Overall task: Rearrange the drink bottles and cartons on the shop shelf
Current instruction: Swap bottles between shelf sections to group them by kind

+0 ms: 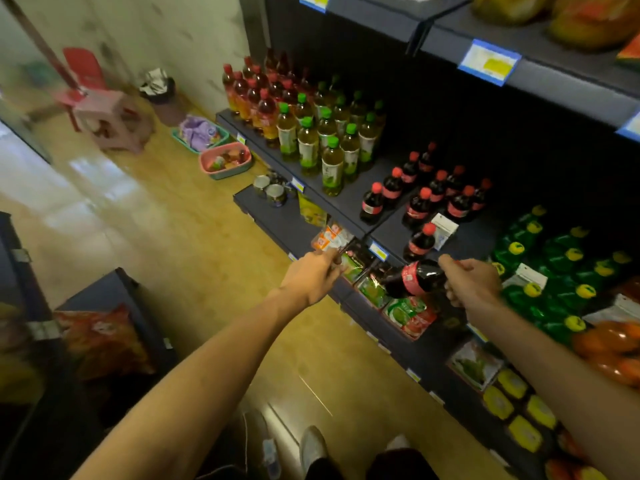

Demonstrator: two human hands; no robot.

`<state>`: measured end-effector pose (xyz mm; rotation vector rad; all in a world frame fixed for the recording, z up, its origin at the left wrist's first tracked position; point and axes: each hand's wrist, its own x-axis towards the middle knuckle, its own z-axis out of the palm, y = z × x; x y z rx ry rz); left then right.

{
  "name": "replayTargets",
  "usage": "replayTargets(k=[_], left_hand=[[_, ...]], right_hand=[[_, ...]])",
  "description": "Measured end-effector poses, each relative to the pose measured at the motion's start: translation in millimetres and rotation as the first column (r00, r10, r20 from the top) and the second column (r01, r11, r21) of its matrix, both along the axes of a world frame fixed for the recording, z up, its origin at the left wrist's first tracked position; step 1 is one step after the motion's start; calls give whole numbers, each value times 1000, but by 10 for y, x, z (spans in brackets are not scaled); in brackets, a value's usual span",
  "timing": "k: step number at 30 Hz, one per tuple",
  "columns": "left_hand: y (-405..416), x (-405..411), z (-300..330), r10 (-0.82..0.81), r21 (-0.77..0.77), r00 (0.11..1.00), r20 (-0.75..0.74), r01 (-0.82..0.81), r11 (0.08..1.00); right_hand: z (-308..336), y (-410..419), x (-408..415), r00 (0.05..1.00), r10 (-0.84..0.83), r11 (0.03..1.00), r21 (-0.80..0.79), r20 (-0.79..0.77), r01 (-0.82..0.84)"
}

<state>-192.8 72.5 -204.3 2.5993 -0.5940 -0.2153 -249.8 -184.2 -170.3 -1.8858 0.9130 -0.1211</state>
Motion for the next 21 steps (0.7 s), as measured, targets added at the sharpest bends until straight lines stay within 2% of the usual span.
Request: replayTargets(k=[7, 10, 16, 21], left_hand=[[40, 573, -158, -17, -49, 998, -67, 14, 999], [-56, 839, -195, -52, -54, 993, -104, 47, 997], [-190, 1471, -294, -87, -24, 984, -158, 85, 996], [-333, 1869, -300, -126, -88, 971, -205, 110, 990]], right_hand=[[-98, 89, 617, 998, 35, 999, -25, -60, -37], [-177, 66, 931, 990, 122, 988, -91, -73, -128], [-270, -11, 1484, 895, 425, 832, -333, -133, -444], [-312, -50, 1784, 859, 433, 739, -438, -274, -512]])
